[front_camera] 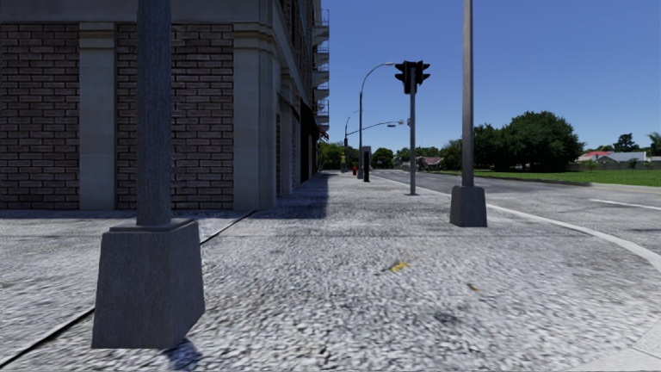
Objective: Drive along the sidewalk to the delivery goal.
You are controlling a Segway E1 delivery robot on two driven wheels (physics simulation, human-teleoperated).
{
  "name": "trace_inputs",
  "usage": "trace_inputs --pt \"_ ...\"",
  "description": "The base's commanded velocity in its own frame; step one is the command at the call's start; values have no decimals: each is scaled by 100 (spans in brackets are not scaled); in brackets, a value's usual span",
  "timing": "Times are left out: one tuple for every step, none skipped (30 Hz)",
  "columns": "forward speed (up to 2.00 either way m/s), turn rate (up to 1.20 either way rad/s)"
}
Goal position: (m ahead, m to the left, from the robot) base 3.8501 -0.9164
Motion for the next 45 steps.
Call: trace_inputs --pt "196 0" --pt "160 0" --pt "141 0" --pt "132 0" --pt "132 0" --pt "128 0" --pt "128 0" --pt "127 0" --pt "127 0" --pt "127 0" --pt "127 0" --pt "127 0" --pt "127 0" --pt "127 0" --pt "127 0" --pt "127 0" --pt "127 0" --pt "127 0" --pt "127 -1" --pt "127 -6" --pt "127 -9" --pt "127 -9" --pt "127 -10" --pt "127 -13" --pt "127 -19" --pt "127 -19" --pt "127 -25" --pt "127 -29" --pt "127 -30" --pt "127 -30" --pt "127 -30" --pt "127 -30" --pt "127 -30" --pt "127 -30" --pt "127 -30" --pt "127 -30" --pt "127 -30" --pt "127 -30" --pt "127 -30" --pt "127 -30" --pt "127 -30" --pt "127 -30" --pt "127 -30" --pt "127 -31" --pt "127 -31"
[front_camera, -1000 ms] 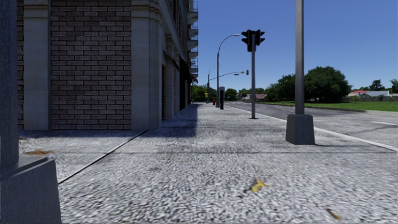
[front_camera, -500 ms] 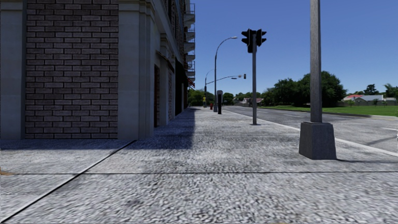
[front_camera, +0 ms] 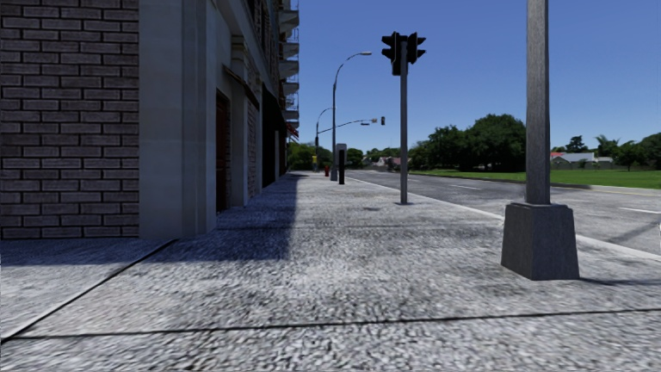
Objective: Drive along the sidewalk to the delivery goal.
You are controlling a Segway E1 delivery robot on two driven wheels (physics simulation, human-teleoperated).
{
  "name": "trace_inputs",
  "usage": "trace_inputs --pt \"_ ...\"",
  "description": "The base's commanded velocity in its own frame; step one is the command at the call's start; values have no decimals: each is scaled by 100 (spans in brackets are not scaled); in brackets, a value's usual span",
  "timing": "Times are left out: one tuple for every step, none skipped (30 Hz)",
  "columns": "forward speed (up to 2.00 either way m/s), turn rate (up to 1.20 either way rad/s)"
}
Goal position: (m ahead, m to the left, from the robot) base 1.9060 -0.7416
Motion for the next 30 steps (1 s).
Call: trace_inputs --pt "127 -33" --pt "127 -33" --pt "127 -37" --pt "127 -40" --pt "127 -40" --pt "127 -40" --pt "127 -40" --pt "127 -40" --pt "127 -40" --pt "127 -40" --pt "127 -40" --pt "127 -40" --pt "127 -40" --pt "127 -40" --pt "127 -40" --pt "127 -40" --pt "127 -40" --pt "127 -40" --pt "127 -40" --pt "127 -40" --pt "127 -40" --pt "127 -40" --pt "127 -40" --pt "127 -40" --pt "127 -40" --pt "127 -40" --pt "127 -40" --pt "127 -40" --pt "127 -40" --pt "127 -40"
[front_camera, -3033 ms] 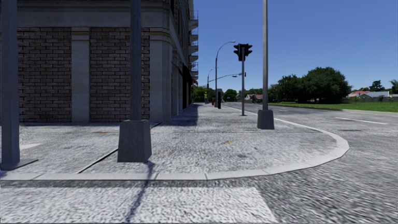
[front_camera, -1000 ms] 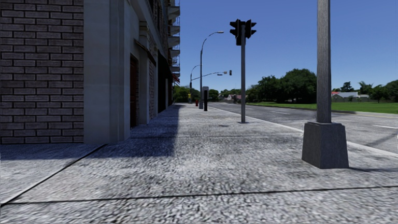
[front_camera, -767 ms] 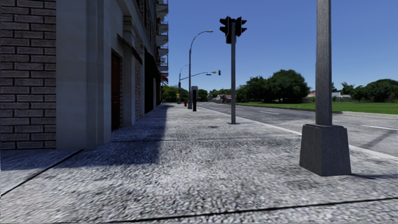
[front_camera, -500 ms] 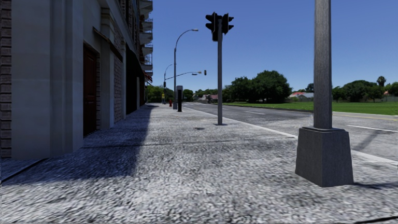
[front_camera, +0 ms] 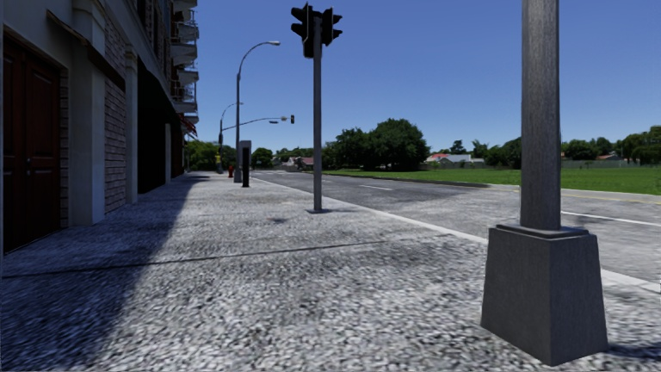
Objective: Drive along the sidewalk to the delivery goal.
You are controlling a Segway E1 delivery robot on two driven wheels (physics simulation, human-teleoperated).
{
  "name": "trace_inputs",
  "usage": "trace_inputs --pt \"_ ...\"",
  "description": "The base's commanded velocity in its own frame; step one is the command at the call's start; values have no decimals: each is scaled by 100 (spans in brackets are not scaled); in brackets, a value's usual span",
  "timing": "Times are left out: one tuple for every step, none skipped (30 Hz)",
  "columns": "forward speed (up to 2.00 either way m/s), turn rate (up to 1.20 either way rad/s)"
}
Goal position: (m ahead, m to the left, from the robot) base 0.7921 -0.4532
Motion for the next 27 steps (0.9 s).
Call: trace_inputs --pt "127 -40" --pt "127 -40" --pt "127 -40" --pt "127 -40" --pt "127 -40" --pt "127 -40" --pt "127 -40" --pt "127 -40" --pt "126 -41" --pt "119 -42" --pt "119 -42" --pt "106 -45" --pt "96 -47" --pt "85 -47" --pt "70 -47" --pt "70 -47" --pt "61 -47" --pt "52 -47" --pt "37 -47" --pt "37 -47" --pt "0 0" --pt "0 0" --pt "0 0" --pt "0 0" --pt "0 0" --pt "0 0" --pt "0 0"
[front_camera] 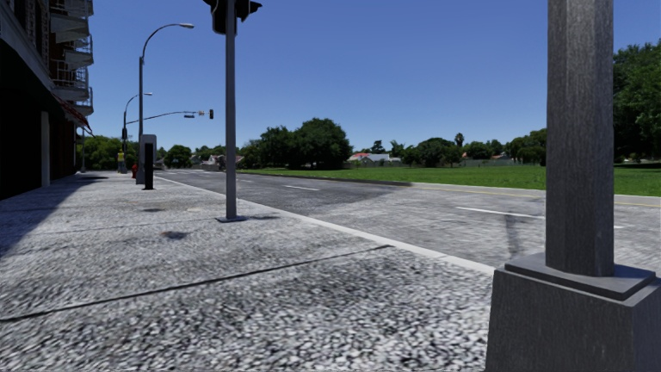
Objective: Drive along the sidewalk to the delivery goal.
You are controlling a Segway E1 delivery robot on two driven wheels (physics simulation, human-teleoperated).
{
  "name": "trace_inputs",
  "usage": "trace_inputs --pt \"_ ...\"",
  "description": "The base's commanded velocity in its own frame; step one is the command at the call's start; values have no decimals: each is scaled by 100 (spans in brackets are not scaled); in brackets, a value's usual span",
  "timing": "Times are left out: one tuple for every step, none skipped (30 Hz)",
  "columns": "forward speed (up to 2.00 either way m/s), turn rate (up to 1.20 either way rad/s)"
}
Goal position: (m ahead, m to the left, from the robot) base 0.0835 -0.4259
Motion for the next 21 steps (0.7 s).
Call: trace_inputs --pt "0 0" --pt "0 0" --pt "0 0" --pt "0 0" --pt "0 0" --pt "0 0" --pt "0 0" --pt "0 0" --pt "0 0" --pt "0 0" --pt "0 0" --pt "0 0" --pt "0 0" --pt "0 0" --pt "0 0" --pt "0 0" --pt "0 0" --pt "0 0" --pt "0 0" --pt "0 0" --pt "0 0"
